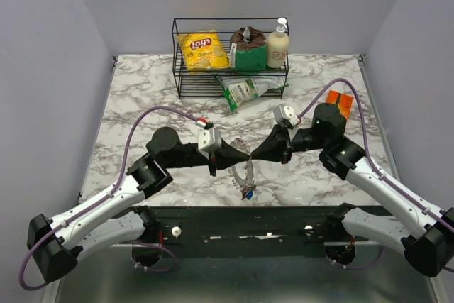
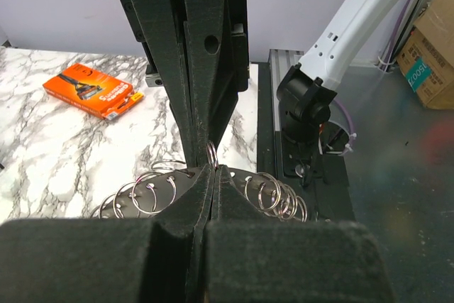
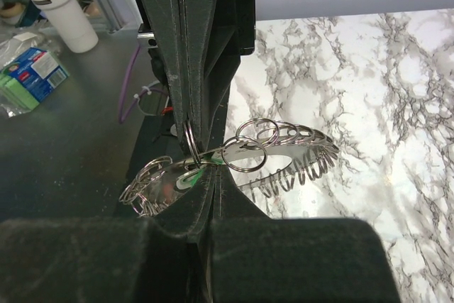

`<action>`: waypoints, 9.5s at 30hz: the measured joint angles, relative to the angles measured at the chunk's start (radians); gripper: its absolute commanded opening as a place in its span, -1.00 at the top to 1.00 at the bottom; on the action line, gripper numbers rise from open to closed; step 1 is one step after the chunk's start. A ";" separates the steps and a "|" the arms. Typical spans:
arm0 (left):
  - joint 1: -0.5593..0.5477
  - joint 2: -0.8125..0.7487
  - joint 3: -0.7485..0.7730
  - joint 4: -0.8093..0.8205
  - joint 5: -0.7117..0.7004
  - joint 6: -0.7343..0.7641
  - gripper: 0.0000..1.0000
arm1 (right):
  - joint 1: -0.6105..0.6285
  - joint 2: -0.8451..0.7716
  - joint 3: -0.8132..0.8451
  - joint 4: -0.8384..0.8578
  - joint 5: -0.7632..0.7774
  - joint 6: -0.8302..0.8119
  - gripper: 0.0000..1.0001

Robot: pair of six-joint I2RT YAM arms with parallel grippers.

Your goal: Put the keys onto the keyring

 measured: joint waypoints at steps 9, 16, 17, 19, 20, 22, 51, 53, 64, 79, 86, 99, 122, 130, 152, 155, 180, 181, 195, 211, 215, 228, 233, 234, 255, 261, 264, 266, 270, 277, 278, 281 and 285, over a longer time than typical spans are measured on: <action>0.000 0.013 0.000 0.015 0.000 -0.008 1.00 | -0.004 0.004 0.000 0.002 0.006 0.030 0.60; 0.000 0.011 0.000 0.025 -0.002 -0.006 1.00 | -0.004 -0.012 0.000 0.003 0.059 0.042 0.36; 0.000 0.010 0.000 0.025 -0.003 -0.005 1.00 | -0.004 -0.021 0.000 0.002 0.076 0.041 0.31; -0.002 -0.001 0.000 0.024 -0.010 0.005 1.00 | -0.004 -0.037 0.000 -0.005 0.109 0.041 0.12; -0.003 -0.008 0.000 0.025 -0.011 0.009 1.00 | -0.004 -0.051 -0.002 -0.018 0.137 0.040 0.07; -0.003 -0.027 0.000 0.025 -0.021 0.018 1.00 | -0.004 -0.071 -0.006 -0.039 0.171 0.041 -0.10; -0.003 -0.058 0.000 0.018 -0.092 0.058 1.00 | -0.004 -0.237 -0.093 -0.090 0.346 0.041 -1.00; -0.003 -0.054 -0.001 0.017 -0.106 0.061 1.00 | -0.004 -0.238 -0.098 -0.090 0.355 0.041 -0.99; -0.003 -0.029 -0.001 0.002 -0.166 0.077 1.00 | -0.004 -0.247 -0.110 -0.090 0.387 0.041 -0.99; -0.003 0.006 -0.001 0.003 -0.062 0.079 1.00 | -0.004 -0.303 -0.103 -0.001 0.212 0.060 -0.74; -0.003 0.046 -0.001 0.003 0.013 0.062 1.00 | -0.004 -0.238 -0.061 0.118 0.027 0.113 -0.36; -0.003 0.045 0.010 0.003 0.040 0.043 1.00 | -0.004 -0.156 -0.061 0.181 -0.042 0.155 -0.29; -0.003 0.017 0.032 0.057 0.074 -0.008 1.00 | -0.004 -0.130 -0.079 0.192 -0.032 0.145 0.77; -0.003 0.024 0.032 0.087 0.088 -0.029 1.00 | -0.004 -0.168 -0.079 0.186 -0.013 0.142 0.26; -0.003 0.047 0.032 0.093 0.091 -0.042 1.00 | -0.004 -0.148 -0.079 0.213 -0.008 0.193 0.42; -0.003 0.048 0.032 0.093 0.091 -0.042 1.00 | -0.004 -0.142 -0.079 0.223 -0.009 0.203 0.64; -0.008 0.023 0.222 -0.213 0.081 0.105 -0.11 | -0.004 -0.144 -0.078 0.120 0.004 0.128 0.99; -0.008 0.024 0.245 -0.254 0.077 0.125 -0.11 | -0.004 -0.144 -0.076 0.110 0.008 0.121 0.99; -0.008 0.294 0.626 -0.814 0.032 0.373 -0.09 | -0.004 -0.096 -0.027 -0.077 0.087 0.004 0.99; -0.008 0.430 0.735 -1.019 0.032 0.459 0.16 | -0.004 -0.079 -0.016 -0.145 0.109 -0.031 0.99; -0.008 0.436 0.737 -1.024 0.032 0.462 0.17 | -0.004 -0.079 -0.016 -0.146 0.110 -0.031 0.99; -0.016 0.492 0.744 -1.036 0.032 0.465 0.62 | -0.005 -0.079 -0.016 -0.152 0.113 -0.031 0.99; -0.019 0.500 0.756 -1.046 0.028 0.469 1.00 | -0.006 -0.080 -0.016 -0.156 0.122 -0.031 0.99; -0.020 0.501 0.757 -1.046 0.027 0.470 1.00 | -0.006 -0.080 -0.016 -0.158 0.123 -0.031 0.97; -0.023 0.243 0.373 -0.630 -0.057 0.302 1.00 | -0.006 -0.183 -0.016 -0.124 0.266 0.001 -0.50; -0.023 0.133 0.201 -0.379 -0.058 0.222 1.00 | -0.006 -0.220 -0.023 -0.093 0.288 0.007 -0.31; -0.023 0.110 0.150 -0.290 -0.051 0.195 1.00 | -0.006 -0.239 -0.035 -0.089 0.286 -0.003 -0.25; -0.023 0.110 0.140 -0.254 -0.039 0.182 1.00 | -0.006 -0.256 -0.046 -0.087 0.273 -0.012 -0.23; -0.023 0.110 0.132 -0.198 0.003 0.167 1.00 | -0.006 -0.275 -0.054 -0.082 0.217 -0.022 -0.08; -0.023 0.109 0.132 -0.160 0.047 0.155 1.00 | -0.006 -0.267 -0.054 -0.071 0.146 -0.036 0.10; -0.023 0.109 0.132 -0.160 0.051 0.154 1.00 | -0.006 -0.267 -0.054 -0.071 0.142 -0.038 0.16; -0.023 0.109 0.132 -0.161 0.061 0.154 1.00 | -0.006 -0.267 -0.054 -0.069 0.134 -0.042 0.23; -0.023 0.110 0.142 -0.162 0.070 0.153 1.00 | -0.006 -0.264 -0.054 -0.061 0.123 -0.046 0.22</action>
